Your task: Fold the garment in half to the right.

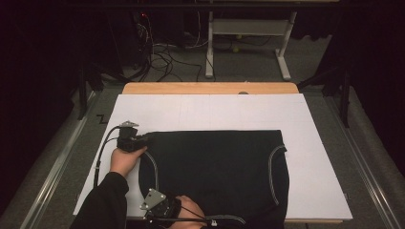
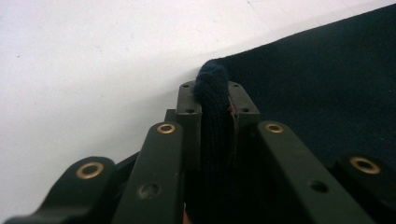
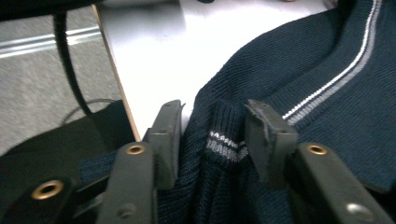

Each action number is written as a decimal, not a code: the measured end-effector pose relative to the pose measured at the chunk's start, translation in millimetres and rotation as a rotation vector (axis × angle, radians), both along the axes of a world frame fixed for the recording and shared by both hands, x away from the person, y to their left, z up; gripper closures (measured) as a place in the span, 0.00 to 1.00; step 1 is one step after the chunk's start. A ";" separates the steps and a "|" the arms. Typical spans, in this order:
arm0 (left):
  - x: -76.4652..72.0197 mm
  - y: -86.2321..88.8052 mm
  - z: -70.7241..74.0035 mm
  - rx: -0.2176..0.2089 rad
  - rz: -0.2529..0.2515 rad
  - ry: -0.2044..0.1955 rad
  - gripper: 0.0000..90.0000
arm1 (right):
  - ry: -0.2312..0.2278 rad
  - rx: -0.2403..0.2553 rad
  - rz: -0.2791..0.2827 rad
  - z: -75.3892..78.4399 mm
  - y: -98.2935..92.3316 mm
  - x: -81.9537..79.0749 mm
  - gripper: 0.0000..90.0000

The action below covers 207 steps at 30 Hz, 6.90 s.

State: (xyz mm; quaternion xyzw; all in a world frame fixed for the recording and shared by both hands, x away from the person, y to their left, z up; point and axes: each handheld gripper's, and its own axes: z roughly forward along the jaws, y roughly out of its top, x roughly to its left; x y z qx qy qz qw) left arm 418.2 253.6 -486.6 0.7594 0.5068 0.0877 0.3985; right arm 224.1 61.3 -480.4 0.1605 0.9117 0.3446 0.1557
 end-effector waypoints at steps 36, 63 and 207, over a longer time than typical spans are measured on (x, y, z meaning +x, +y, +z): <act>-8.3 -5.2 12.5 -0.028 0.082 -0.021 0.85 | 0.008 0.221 -0.020 43.8 -39.5 9.7 0.85; -9.8 -12.0 54.7 -0.125 0.140 -0.122 0.85 | -0.025 0.334 -0.028 73.2 -53.8 8.6 0.85; 12.6 -255.0 74.5 0.096 -0.088 -0.126 0.81 | -0.004 0.327 -0.295 21.5 -251.3 -17.7 0.80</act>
